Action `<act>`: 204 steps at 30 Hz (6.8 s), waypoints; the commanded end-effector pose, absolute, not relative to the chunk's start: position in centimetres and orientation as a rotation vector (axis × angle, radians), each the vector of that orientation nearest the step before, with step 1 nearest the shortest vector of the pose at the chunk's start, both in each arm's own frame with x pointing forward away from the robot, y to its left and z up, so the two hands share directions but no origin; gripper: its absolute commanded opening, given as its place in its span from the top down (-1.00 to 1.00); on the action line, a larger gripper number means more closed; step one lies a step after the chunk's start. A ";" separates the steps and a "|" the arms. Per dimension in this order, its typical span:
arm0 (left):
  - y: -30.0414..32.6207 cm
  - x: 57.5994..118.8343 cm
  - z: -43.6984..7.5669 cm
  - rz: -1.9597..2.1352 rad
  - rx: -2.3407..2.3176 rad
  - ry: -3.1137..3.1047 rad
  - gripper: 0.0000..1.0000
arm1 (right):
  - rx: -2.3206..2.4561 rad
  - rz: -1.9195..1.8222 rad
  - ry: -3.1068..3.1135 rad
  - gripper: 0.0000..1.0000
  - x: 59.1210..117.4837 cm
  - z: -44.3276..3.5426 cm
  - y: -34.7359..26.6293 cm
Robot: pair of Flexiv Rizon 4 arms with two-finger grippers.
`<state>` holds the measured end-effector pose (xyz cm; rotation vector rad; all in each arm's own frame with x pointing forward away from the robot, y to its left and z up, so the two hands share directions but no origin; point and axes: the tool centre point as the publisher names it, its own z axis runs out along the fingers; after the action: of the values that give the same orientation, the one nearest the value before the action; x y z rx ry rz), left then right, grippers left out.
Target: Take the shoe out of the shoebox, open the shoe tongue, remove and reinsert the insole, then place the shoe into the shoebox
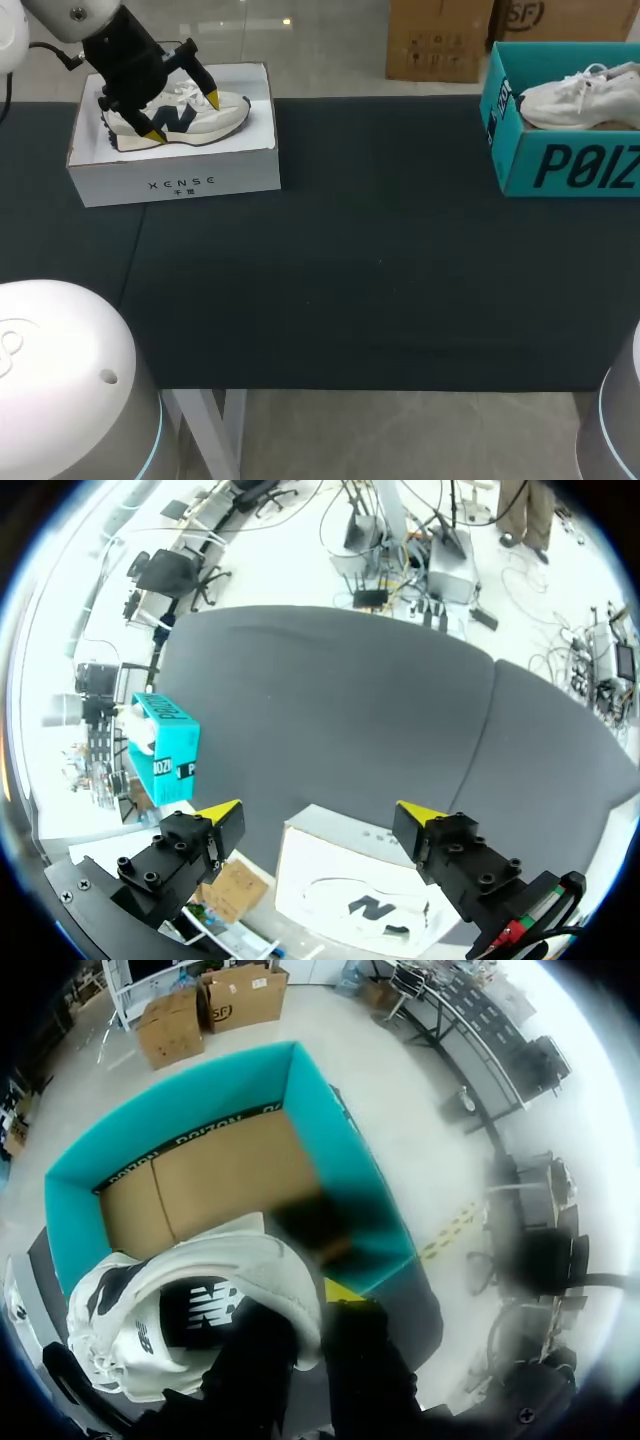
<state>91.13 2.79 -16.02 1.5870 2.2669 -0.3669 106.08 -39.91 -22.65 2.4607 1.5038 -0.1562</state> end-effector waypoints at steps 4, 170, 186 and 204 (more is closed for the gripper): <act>2.8 91.2 -16.0 -0.364 1.590 2.269 -1.00 | 2.470 -0.170 1.515 1.00 107.9 -23.8 -40.6; 25.2 103.9 -23.8 -0.067 2.055 2.205 -1.00 | 2.369 0.025 1.649 -1.00 108.3 -22.6 -37.4; 29.3 110.4 -25.2 -0.008 2.095 2.211 -1.00 | 2.369 0.025 1.649 -1.00 108.3 -22.6 -37.4; 27.6 120.6 -28.7 -0.016 2.108 2.242 -1.00 | 2.369 0.025 1.649 -1.00 108.3 -22.6 -37.4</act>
<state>116.73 27.98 -28.21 2.0689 2.1978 0.0611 108.28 -37.39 -22.64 2.3678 1.6504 0.0249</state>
